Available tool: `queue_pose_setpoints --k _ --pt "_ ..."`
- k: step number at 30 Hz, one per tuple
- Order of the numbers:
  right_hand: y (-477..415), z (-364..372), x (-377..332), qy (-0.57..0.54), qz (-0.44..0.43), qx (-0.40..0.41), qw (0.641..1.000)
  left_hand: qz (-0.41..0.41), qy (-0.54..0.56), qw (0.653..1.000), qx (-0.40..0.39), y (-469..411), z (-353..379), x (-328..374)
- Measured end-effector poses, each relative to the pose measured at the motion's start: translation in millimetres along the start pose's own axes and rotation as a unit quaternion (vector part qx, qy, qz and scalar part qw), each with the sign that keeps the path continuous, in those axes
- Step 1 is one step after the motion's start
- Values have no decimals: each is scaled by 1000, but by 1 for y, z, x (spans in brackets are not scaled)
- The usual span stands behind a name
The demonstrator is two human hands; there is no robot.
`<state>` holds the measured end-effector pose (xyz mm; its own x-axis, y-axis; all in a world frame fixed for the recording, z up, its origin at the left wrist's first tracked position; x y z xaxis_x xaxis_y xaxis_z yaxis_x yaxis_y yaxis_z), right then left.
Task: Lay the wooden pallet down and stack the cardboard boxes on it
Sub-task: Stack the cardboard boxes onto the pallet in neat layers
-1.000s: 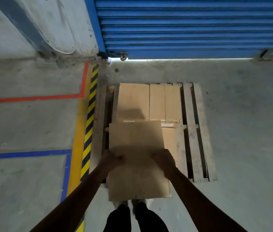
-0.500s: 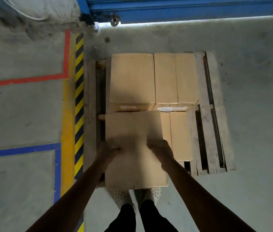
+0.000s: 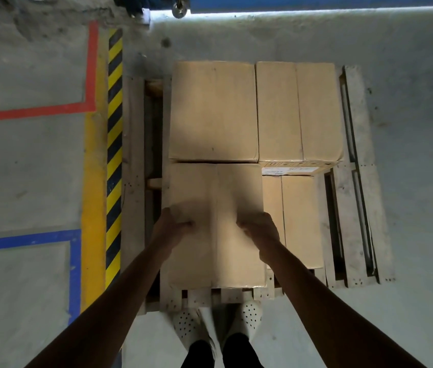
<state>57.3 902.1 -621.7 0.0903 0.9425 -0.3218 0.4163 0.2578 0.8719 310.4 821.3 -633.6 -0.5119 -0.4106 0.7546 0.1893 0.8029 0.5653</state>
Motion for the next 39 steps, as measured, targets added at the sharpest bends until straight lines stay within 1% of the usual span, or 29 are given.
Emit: queue_pose_setpoints --k 6,14,18,21,24,30,39 --pt "-5 -1 -7 6 -19 2 1000 20 -35 999 -5 -4 4 6" --pt "-3 -3 -7 22 -14 11 1000 0 -61 998 29 0 4 6" --pt "2 -7 -9 34 -15 33 999 -1 -77 997 23 -1 6 -2" --pt "8 -8 -11 50 -28 54 997 -22 -78 996 33 -2 5 -4" --pt "12 -9 -11 53 -31 71 996 -26 -86 995 37 -1 7 0" --pt "15 -10 -15 51 -17 76 996 -32 -111 993 31 -4 6 1" --pt "21 -11 -17 58 -15 79 995 -52 -87 994 50 -3 9 7"
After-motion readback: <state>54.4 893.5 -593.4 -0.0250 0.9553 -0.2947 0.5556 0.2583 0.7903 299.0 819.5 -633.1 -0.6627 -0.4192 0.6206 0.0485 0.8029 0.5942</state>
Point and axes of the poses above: each hand's wrist, its own y-axis away from the middle knuckle, its own z-axis out of the palm, x = y × z, the point moved 5 cm from there along -y, towards the middle knuckle, and after that the axes turned 13 degrees about z, right-handed, at the moved point
